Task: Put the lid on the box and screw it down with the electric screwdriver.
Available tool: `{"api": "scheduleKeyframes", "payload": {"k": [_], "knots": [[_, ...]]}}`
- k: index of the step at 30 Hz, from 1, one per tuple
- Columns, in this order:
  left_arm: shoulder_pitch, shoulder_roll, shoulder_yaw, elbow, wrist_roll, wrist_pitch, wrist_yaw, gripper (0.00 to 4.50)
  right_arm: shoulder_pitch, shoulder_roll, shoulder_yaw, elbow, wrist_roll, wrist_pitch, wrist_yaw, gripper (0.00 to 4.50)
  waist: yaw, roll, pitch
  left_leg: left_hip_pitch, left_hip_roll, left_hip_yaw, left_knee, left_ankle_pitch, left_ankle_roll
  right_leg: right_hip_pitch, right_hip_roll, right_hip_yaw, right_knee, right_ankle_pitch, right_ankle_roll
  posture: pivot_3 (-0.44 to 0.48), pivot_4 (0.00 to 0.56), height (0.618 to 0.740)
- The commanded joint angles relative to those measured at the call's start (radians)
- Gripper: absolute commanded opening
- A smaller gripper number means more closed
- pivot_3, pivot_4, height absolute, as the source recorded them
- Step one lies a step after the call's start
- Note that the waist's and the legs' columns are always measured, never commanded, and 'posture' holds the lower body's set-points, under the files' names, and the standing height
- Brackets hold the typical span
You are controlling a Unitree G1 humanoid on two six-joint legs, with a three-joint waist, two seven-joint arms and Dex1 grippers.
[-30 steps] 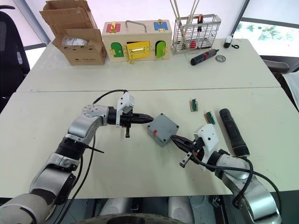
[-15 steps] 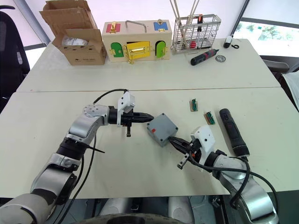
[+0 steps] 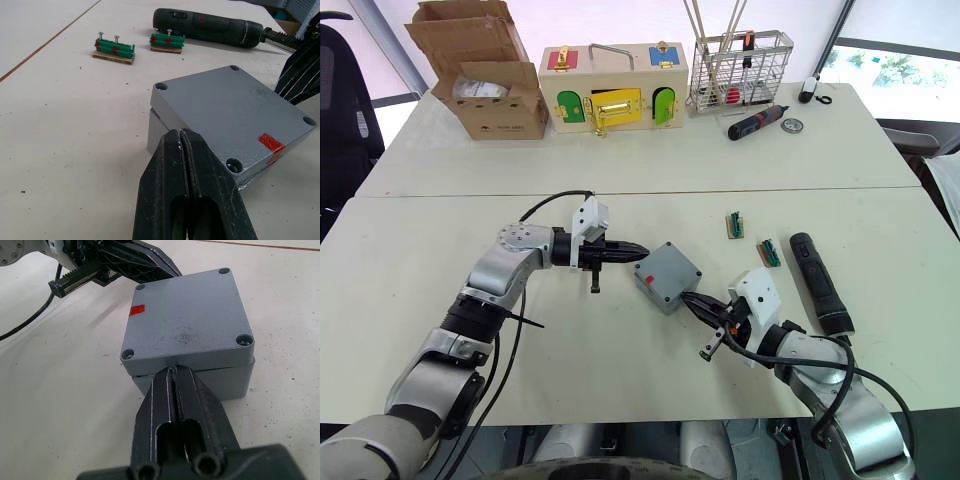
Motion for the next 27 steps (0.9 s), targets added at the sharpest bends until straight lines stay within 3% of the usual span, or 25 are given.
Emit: {"api": "scheduleKeyframes", "payload": {"k": [1,27], "knots": [[0.009,-0.014,-0.028,-0.041,-0.013,-0.006,-0.025,0.00,-0.019,0.013,-0.017,-0.010,0.002,-0.033,-0.008,0.04,0.000,0.000,0.000,0.000,0.000,0.000,0.000,0.000,0.000,0.000,0.000,0.000,0.000,0.000,0.000,0.000,0.150,0.737],[0.027,-0.014,-0.040,-0.068,-0.016,0.007,-0.034,0.00,-0.008,0.017,0.001,-0.023,0.004,-0.024,-0.008,0.04,0.000,0.000,0.000,0.000,0.000,0.000,0.000,0.000,0.000,0.000,0.000,0.000,0.000,0.000,0.000,0.000,0.150,0.737]]}}
